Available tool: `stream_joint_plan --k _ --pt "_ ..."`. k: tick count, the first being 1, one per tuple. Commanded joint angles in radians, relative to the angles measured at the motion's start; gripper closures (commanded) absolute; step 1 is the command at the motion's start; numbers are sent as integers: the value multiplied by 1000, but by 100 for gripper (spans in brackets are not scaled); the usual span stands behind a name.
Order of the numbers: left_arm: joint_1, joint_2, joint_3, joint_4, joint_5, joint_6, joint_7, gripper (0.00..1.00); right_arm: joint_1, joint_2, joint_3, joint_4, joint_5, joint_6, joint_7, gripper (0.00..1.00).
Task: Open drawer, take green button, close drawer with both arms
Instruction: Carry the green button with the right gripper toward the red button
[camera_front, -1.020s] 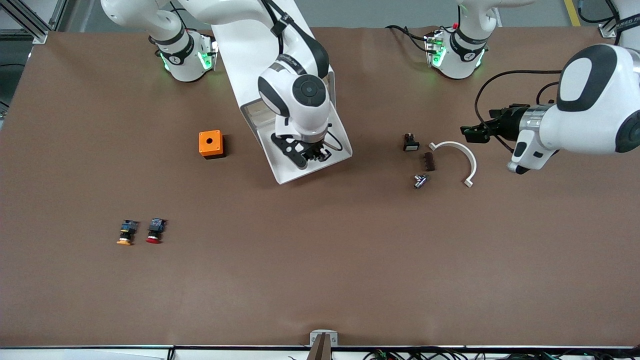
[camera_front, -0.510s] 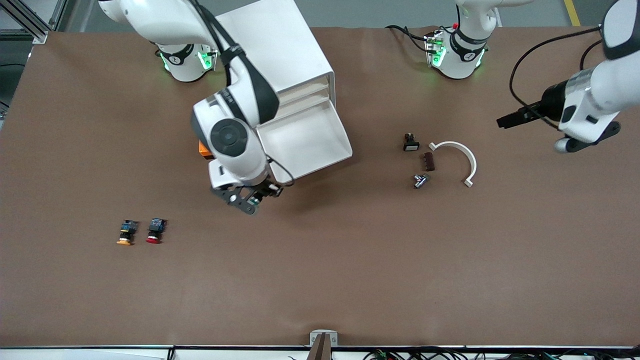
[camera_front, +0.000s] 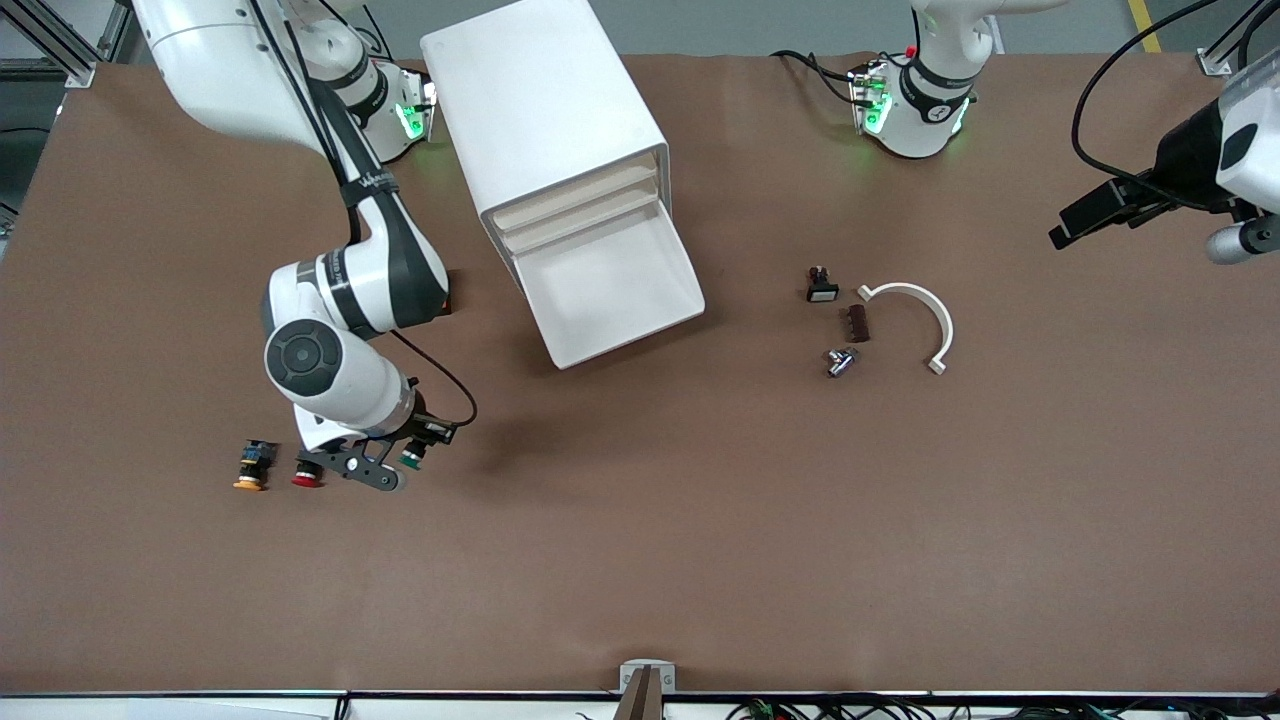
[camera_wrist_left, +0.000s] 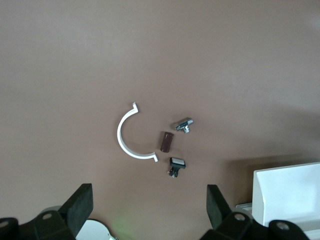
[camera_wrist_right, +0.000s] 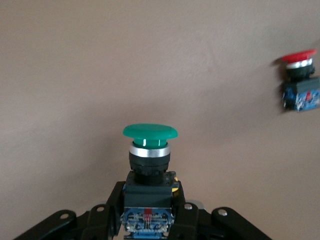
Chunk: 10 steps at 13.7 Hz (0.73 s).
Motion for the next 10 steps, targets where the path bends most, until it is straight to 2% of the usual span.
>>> stream_joint_plan --k 1,3,6,10 --pt "-13 38 -30 64 33 0 17 0 -66 39 20 -22 -24 83 -107 100" --pt "-15 64 -32 102 71 14 20 0 -106 57 20 -64 -25 171 -183 100" --pt "-6 68 -47 97 116 74 55 0 -152 74 20 -114 -25 258 -287 100" --pt "27 61 -42 68 110 76 262 0 -191 74 20 -219 -24 392 -388 100"
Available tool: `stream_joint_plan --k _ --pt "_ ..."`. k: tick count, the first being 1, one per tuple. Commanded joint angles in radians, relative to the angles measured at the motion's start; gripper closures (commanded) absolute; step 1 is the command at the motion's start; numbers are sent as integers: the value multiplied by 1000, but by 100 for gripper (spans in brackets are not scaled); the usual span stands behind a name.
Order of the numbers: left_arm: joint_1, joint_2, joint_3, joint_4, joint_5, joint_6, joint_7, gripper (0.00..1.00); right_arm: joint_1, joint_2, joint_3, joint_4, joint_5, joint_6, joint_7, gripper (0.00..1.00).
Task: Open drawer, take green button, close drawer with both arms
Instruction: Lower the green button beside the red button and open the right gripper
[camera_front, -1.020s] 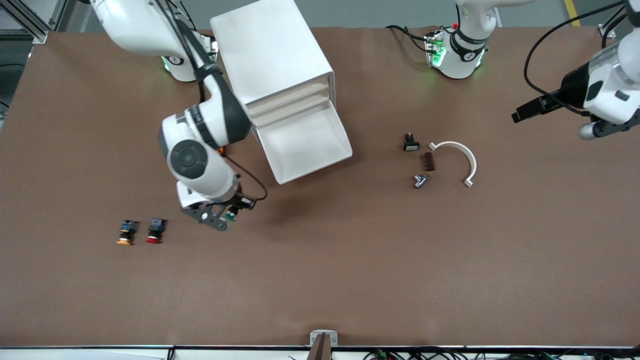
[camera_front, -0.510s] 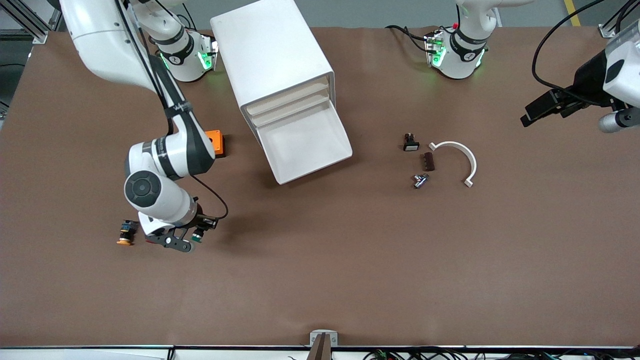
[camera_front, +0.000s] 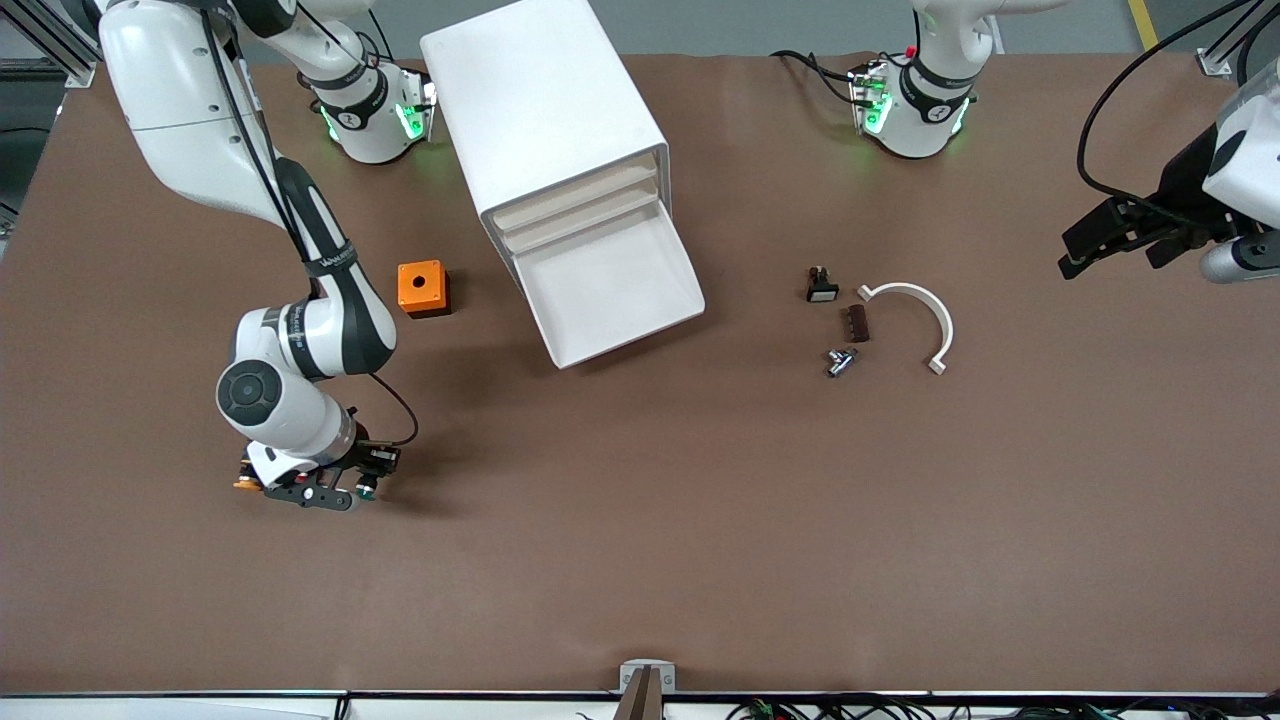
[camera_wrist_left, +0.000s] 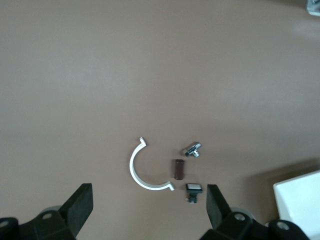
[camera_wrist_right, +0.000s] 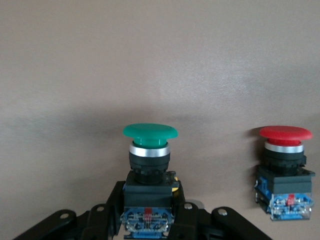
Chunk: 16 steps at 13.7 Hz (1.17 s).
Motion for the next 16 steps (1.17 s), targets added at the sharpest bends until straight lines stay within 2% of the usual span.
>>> stream_joint_plan --k 1,10,14,15,16 --pt "24 -6 -7 -17 15 4 76 0 -48 -16 21 -72 -14 69 -82 100" --pt "39 -49 -7 -80 10 14 77 0 -56 -16 23 -103 -13 56 -127 99" --pt "35 -11 -7 -45 12 17 57 0 -58 -16 23 -107 -13 54 -145 98" --pt "35 -2 -7 -43 19 31 57 0 -58 -16 23 -106 -13 49 -145 88" --pt "36 4 -7 -43 20 45 57 0 -58 -16 23 -104 -13 43 -145 47"
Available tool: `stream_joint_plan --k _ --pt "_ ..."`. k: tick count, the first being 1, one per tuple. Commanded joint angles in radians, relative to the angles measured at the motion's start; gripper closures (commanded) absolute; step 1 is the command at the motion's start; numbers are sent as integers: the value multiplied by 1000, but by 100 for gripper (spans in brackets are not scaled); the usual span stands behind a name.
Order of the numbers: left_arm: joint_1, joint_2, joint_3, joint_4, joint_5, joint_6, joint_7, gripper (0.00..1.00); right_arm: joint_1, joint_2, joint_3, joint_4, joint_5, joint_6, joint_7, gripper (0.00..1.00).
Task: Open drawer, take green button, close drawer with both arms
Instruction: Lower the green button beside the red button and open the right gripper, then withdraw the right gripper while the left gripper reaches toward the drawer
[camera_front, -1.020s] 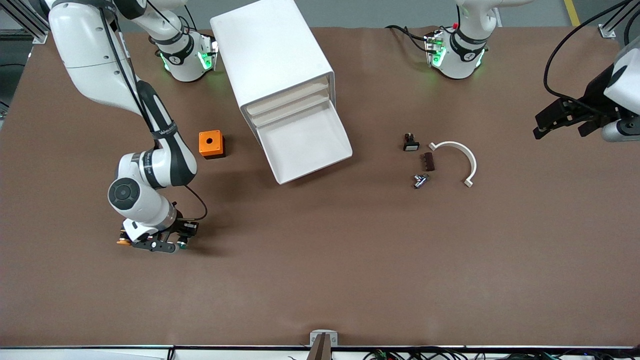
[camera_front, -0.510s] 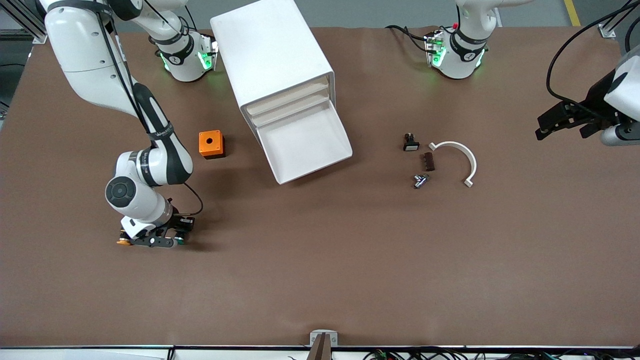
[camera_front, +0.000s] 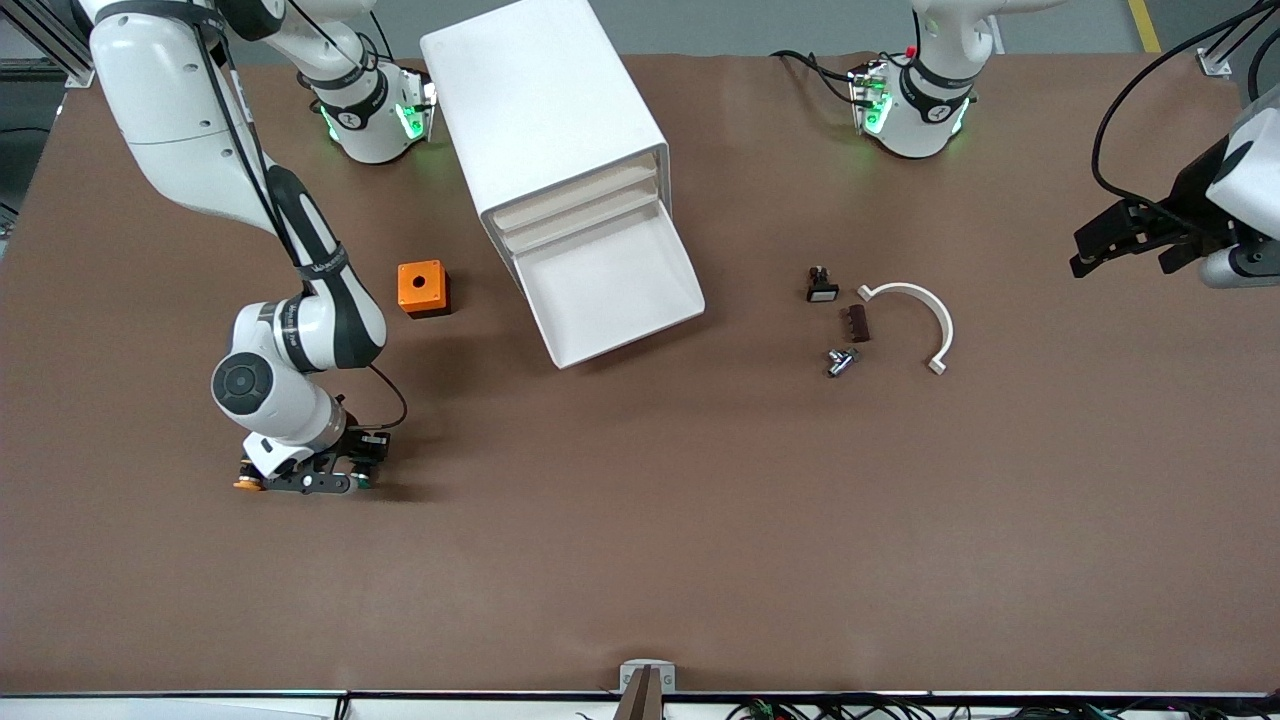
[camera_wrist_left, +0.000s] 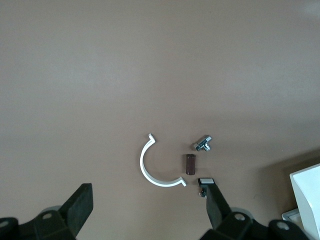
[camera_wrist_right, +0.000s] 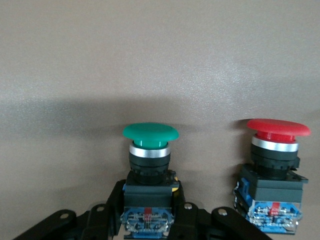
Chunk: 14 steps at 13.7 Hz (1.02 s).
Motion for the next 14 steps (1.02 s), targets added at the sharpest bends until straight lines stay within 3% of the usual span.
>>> stream_joint_plan --k 1,5,8,11,14 --pt "12 13 -8 1 19 29 16 0 -17 -17 16 -25 -12 -14 -8 0" --pt "11 22 -8 2 16 28 16 0 -17 -42 16 23 -10 -69 -12 0" --pt "8 42 -4 7 15 28 17 0 -17 -98 16 110 -10 -267 -14 0" --pt "6 45 -1 7 13 29 16 0 -20 -205 15 130 -12 -439 -26 0" --pt "-2 50 -8 7 7 29 -6 0 -54 -266 13 240 -13 -676 -66 0"
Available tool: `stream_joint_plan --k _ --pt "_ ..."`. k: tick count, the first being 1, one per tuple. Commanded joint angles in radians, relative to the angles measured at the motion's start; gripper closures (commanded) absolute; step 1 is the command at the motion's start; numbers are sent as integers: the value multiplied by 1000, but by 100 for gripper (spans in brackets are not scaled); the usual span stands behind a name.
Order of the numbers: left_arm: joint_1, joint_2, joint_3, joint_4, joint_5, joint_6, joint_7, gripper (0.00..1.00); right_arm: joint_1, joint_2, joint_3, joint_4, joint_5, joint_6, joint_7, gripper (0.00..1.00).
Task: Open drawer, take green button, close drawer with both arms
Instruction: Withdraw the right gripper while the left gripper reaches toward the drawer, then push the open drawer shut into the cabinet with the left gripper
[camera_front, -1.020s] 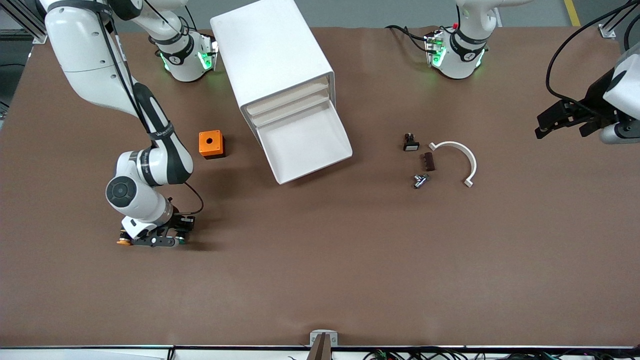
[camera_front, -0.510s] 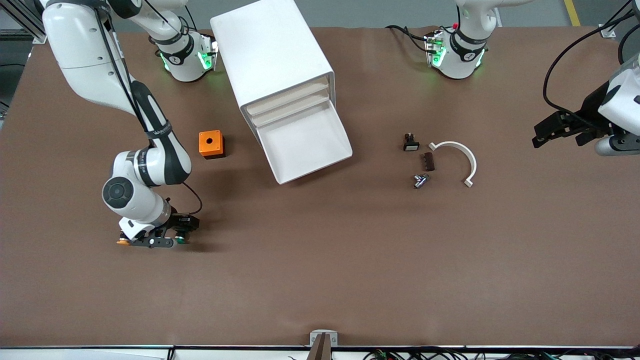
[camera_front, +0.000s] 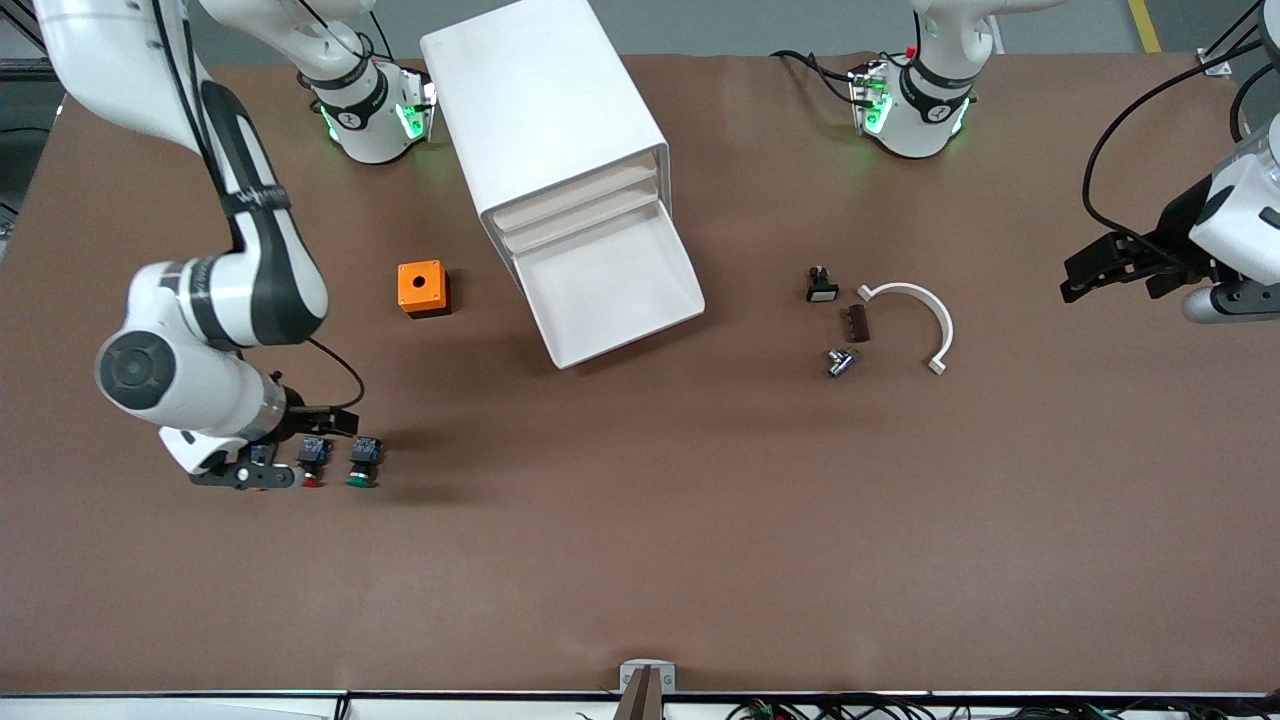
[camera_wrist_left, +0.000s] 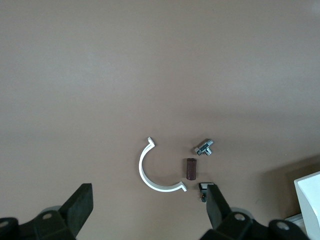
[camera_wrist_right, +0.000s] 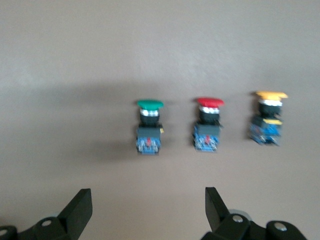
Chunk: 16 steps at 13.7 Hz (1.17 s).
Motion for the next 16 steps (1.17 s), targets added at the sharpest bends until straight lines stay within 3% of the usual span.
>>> stream_joint_plan --k 1,3,8,16 --pt "-8 26 -16 7 4 9 -17 0 -62 -50 15 88 -11 -202 -53 0" --pt "-46 86 -40 6 -14 51 -93 0 -102 -89 15 128 -11 -294 -70 0" --pt "-191 227 -57 4 -2 176 -340 0 -123 -218 18 127 -8 -382 -82 0" --pt "-435 425 -54 6 1 406 -766 0 -123 -228 19 151 9 -386 -75 0"
